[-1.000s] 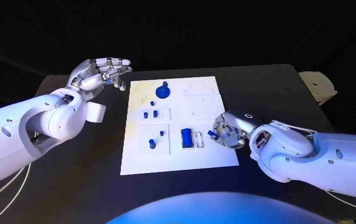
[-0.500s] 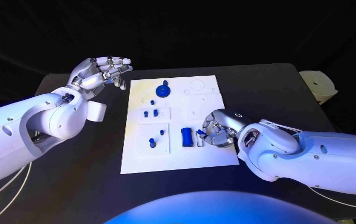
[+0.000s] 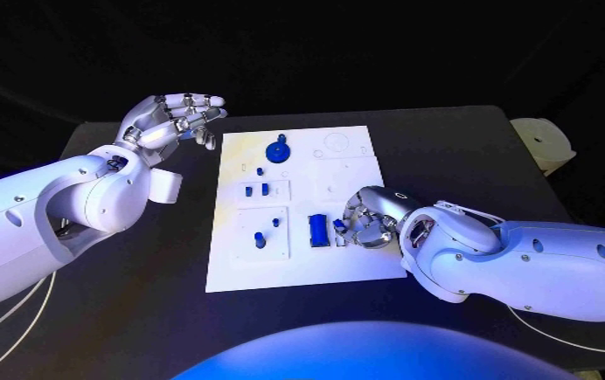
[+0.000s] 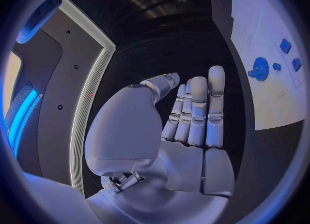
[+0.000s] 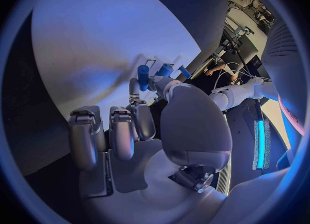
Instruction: Assemble the parts on the task board
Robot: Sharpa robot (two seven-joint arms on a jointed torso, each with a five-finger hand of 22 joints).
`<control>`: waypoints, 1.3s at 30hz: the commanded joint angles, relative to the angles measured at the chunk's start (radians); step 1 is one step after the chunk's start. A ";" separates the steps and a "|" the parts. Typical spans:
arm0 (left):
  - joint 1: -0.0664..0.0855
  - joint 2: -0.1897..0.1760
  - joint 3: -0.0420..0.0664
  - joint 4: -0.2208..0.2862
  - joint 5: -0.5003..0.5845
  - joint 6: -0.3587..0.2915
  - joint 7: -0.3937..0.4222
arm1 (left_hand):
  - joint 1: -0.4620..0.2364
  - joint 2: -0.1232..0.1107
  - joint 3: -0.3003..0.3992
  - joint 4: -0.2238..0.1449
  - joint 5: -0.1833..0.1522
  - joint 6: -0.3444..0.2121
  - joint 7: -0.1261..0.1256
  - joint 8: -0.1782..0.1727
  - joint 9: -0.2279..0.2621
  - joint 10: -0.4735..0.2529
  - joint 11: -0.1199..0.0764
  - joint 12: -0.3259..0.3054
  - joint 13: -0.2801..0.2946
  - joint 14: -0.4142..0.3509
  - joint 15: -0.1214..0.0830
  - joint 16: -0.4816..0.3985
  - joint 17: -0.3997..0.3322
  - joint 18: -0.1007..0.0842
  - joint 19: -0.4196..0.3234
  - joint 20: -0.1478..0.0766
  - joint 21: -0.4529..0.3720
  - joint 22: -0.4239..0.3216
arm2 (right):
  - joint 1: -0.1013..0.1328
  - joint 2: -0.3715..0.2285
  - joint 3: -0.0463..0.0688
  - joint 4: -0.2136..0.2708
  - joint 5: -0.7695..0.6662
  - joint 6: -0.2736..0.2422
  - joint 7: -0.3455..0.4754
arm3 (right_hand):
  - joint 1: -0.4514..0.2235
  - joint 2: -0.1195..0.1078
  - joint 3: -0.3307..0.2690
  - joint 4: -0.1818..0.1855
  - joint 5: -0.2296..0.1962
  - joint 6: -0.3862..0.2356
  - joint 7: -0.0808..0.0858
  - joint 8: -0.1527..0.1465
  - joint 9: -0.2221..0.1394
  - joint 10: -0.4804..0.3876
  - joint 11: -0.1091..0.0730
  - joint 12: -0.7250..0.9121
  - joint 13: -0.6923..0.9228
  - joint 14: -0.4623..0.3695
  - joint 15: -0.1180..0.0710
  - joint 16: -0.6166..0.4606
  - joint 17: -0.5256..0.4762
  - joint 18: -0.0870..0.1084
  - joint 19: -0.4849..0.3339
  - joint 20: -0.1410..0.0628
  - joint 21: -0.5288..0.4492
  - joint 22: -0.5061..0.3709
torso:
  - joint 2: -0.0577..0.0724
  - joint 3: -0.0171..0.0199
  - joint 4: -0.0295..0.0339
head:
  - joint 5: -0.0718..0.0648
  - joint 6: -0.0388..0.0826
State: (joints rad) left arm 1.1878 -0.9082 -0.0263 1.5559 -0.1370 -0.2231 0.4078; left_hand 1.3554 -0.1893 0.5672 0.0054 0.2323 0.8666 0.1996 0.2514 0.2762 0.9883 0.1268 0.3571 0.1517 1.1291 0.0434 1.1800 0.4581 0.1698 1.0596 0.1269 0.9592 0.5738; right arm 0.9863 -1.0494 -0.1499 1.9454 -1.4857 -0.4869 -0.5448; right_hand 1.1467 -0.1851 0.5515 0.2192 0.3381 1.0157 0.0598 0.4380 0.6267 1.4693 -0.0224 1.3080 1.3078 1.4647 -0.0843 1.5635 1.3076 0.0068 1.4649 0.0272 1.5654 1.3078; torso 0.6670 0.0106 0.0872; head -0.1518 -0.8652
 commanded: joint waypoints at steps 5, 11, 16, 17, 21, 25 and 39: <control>0.001 0.000 0.001 0.004 0.001 0.017 0.003 | -0.001 0.007 -0.004 0.001 0.007 -0.005 0.000 0.004 -0.002 -0.008 0.001 0.003 0.001 -0.005 0.002 0.003 -0.001 0.016 -0.001 0.004 -0.004 -0.001 | -0.001 0.008 0.000 -0.011 -0.025 0.057 -0.014 | -0.020 0.002 -0.010 0.008 -0.012 0.027 -0.016 0.008 0.000 0.022 -0.006 0.015 0.138 0.105 -0.005 0.006 0.260 -0.007 0.106 -0.009 0.005 0.263 | 0.000 0.0008 -0.0005 | -0.001 -0.001; 0.001 -0.001 0.001 0.005 0.001 0.018 0.002 | -0.001 0.007 -0.004 0.001 0.007 -0.005 0.000 0.004 -0.002 -0.008 0.001 0.003 0.001 -0.005 0.002 0.003 -0.001 0.016 -0.001 0.004 -0.004 -0.001 | -0.001 0.012 0.000 -0.018 -0.066 0.072 -0.019 | -0.023 0.006 -0.011 0.011 -0.017 0.030 -0.018 0.010 0.001 0.024 -0.008 0.018 0.140 0.106 -0.006 0.007 0.263 -0.007 0.106 -0.010 0.005 0.263 | 0.001 0.0005 -0.0004 | -0.002 -0.001; 0.001 -0.002 0.001 0.006 0.001 0.018 0.001 | -0.001 0.007 -0.004 0.001 0.007 -0.005 0.000 0.004 -0.002 -0.008 0.001 0.003 0.001 -0.005 0.002 0.003 -0.001 0.016 -0.001 0.004 -0.004 -0.001 | -0.001 0.020 0.000 -0.015 -0.073 0.079 -0.018 | -0.036 0.003 -0.022 0.019 -0.033 0.034 -0.019 0.013 0.002 0.027 -0.009 0.024 0.144 0.106 -0.008 0.007 0.263 -0.007 0.106 -0.011 0.005 0.263 | 0.000 0.0007 -0.0002 | -0.002 -0.004; 0.001 -0.002 0.001 0.006 0.001 0.018 0.000 | -0.001 0.007 -0.004 0.001 0.007 -0.005 0.000 0.004 -0.002 -0.008 0.001 0.003 0.001 -0.005 0.002 0.003 -0.001 0.016 -0.001 0.004 -0.004 -0.001 | -0.001 0.021 0.000 -0.014 -0.074 0.080 -0.018 | -0.038 0.003 -0.023 0.020 -0.034 0.034 -0.019 0.014 0.002 0.027 -0.009 0.026 0.145 0.106 -0.008 0.007 0.263 -0.007 0.106 -0.011 0.005 0.263 | 0.000 0.0009 -0.0003 | -0.003 -0.005; 0.001 -0.002 0.001 0.006 0.001 0.018 -0.001 | -0.001 0.007 -0.004 0.001 0.007 -0.005 0.000 0.004 -0.002 -0.008 0.001 0.003 0.001 -0.005 0.002 0.003 -0.001 0.016 -0.001 0.004 -0.004 -0.001 | -0.001 0.021 0.000 -0.012 -0.075 0.084 -0.018 | -0.055 0.009 -0.030 0.035 -0.042 0.040 -0.021 0.016 0.002 0.030 -0.010 0.033 0.149 0.106 -0.009 0.007 0.263 -0.007 0.106 -0.012 0.005 0.263 | 0.000 -0.0001 -0.0002 | -0.005 -0.005; 0.001 -0.003 0.001 0.006 0.000 0.018 -0.002 | -0.001 0.007 -0.004 0.001 0.007 -0.005 0.000 0.004 -0.002 -0.008 0.001 0.003 0.001 -0.005 0.002 0.003 -0.001 0.016 -0.001 0.004 -0.004 -0.001 | -0.001 0.019 0.000 -0.012 -0.075 0.086 -0.018 | -0.067 0.017 -0.034 0.046 -0.043 0.044 -0.022 0.018 0.001 0.033 -0.011 0.039 0.152 0.106 -0.009 0.007 0.263 -0.007 0.106 -0.012 0.005 0.263 | 0.000 0.0001 -0.0017 | -0.005 -0.006; 0.001 -0.004 0.001 0.006 0.000 0.018 -0.003 | -0.001 0.007 -0.005 0.001 0.007 -0.006 0.000 0.004 -0.002 -0.011 0.002 0.005 0.002 -0.006 0.002 0.004 -0.002 0.016 -0.001 0.004 -0.004 -0.002 | -0.001 0.018 0.000 -0.012 -0.078 0.074 -0.017 | -0.149 0.025 -0.073 0.071 -0.114 0.050 -0.021 0.018 -0.005 0.035 -0.011 0.038 0.154 0.106 -0.008 0.007 0.263 -0.007 0.106 -0.012 0.005 0.263 | 0.000 0.0007 -0.0005 | -0.005 -0.007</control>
State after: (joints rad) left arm 1.1879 -0.9131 -0.0262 1.5591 -0.1374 -0.2206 0.4005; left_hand 1.3554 -0.1894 0.5672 0.0054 0.2323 0.8666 0.1995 0.2514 0.2754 0.9846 0.1305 0.3570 0.1515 1.1291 0.0434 1.1799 0.4573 0.1698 1.0596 0.1269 0.9593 0.5730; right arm 0.9867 -1.0337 -0.1492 1.9310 -1.5486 -0.4237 -0.5616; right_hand 1.0010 -0.1611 0.4819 0.2912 0.2246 1.0631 0.0341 0.4605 0.6218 1.4666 -0.0250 1.3455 1.3075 1.4685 -0.0879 1.5675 1.3073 0.0068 1.4662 0.0217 1.5654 1.3074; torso 0.6666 0.0110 0.0868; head -0.1574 -0.8707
